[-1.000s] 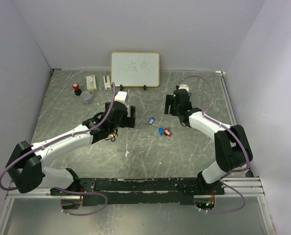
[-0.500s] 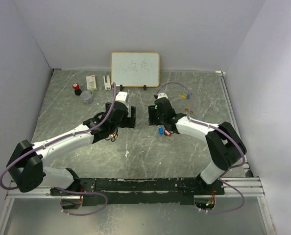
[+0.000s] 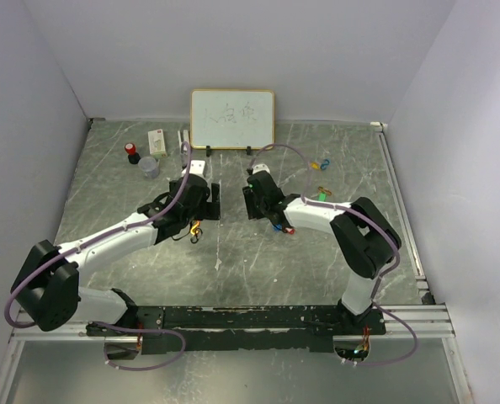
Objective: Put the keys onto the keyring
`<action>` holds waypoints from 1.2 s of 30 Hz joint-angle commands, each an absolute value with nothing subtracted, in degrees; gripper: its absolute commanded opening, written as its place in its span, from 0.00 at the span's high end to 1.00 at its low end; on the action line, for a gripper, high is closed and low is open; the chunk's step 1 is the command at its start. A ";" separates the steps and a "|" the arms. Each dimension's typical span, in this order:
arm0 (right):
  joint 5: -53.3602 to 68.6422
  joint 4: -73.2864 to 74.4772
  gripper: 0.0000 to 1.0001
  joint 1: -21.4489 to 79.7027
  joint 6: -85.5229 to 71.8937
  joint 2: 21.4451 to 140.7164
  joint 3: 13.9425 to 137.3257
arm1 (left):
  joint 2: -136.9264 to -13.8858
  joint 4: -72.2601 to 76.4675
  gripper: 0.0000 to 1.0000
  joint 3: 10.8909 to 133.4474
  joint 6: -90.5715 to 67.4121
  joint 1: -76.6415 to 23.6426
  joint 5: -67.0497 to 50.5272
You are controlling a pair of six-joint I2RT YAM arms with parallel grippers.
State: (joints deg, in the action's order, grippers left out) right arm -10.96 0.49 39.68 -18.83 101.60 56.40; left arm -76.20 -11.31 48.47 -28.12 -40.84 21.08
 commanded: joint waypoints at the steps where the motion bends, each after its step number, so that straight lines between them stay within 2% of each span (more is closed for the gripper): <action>1: -13.98 -0.06 0.61 40.50 -17.44 103.53 59.59 | -75.05 -11.04 0.03 47.51 -28.43 -39.88 19.49; 15: -16.09 1.35 0.72 40.61 -17.13 105.77 60.91 | -74.62 -10.58 0.03 46.81 -28.21 -38.91 18.64; 36: -15.91 1.84 0.78 41.41 -17.73 107.31 60.56 | -74.53 -10.56 0.03 46.65 -28.24 -38.73 18.30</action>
State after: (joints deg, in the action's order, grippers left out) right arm -14.90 1.56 41.06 -17.54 106.54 59.79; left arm -75.99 -11.40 47.05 -28.10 -39.09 18.83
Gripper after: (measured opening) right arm 0.233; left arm 0.970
